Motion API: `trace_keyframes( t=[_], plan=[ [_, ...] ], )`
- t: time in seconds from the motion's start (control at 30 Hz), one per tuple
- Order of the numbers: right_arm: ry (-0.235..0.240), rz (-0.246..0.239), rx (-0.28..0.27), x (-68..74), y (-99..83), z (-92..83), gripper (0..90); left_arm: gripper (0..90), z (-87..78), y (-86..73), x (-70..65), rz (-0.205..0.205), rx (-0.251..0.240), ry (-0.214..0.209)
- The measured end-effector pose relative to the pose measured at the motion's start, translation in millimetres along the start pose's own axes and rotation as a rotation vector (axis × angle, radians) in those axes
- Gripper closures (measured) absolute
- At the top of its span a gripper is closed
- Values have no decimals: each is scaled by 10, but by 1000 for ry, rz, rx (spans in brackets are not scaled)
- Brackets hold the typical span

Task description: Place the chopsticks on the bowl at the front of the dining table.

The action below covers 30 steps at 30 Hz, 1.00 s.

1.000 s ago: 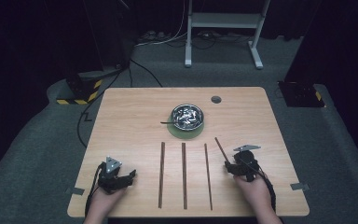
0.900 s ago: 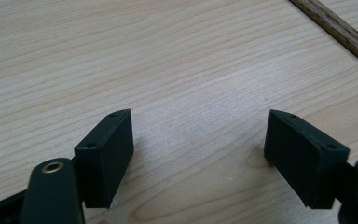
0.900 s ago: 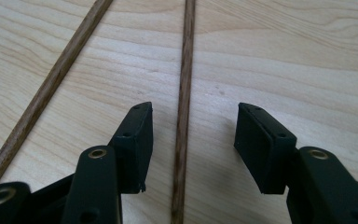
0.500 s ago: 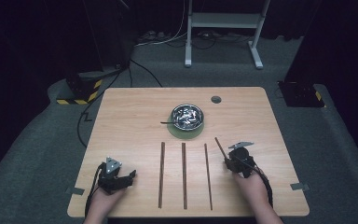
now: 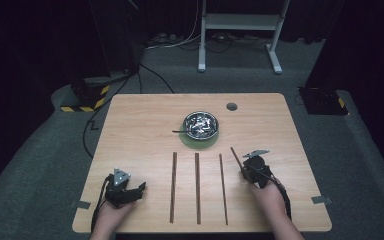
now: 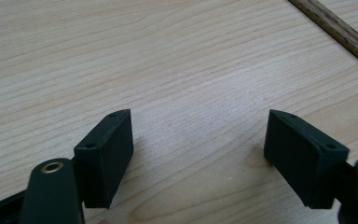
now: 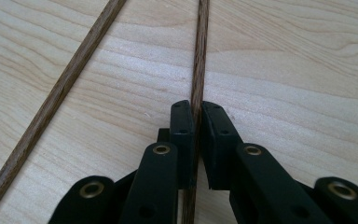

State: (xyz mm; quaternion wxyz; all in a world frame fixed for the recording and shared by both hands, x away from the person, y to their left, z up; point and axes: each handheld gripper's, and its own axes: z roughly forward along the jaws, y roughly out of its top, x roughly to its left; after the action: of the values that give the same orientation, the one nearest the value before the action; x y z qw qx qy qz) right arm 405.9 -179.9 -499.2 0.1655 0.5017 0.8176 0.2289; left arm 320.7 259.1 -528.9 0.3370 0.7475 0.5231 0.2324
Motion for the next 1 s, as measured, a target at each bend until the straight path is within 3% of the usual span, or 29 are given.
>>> trace_keyframes(
  t=[0.17, 0.23, 0.67, 1.0],
  plan=[
    [-6, -7, -10, 16, -3, -3, 842, 239, 0, 0, -1, -1, 0, 1],
    [-6, 0, -49, 42, 5, -82, 843, 239, 0, 0, -1, -1, 0, 1],
    [36, 7, -121, 110, 171, -386, 843, 240, 3, 3, 1, 3, 0, -5],
    [29, -9, -151, 208, 427, -492, 843, 240, 17, 16, 0, 10, 0, -15]
  ],
)
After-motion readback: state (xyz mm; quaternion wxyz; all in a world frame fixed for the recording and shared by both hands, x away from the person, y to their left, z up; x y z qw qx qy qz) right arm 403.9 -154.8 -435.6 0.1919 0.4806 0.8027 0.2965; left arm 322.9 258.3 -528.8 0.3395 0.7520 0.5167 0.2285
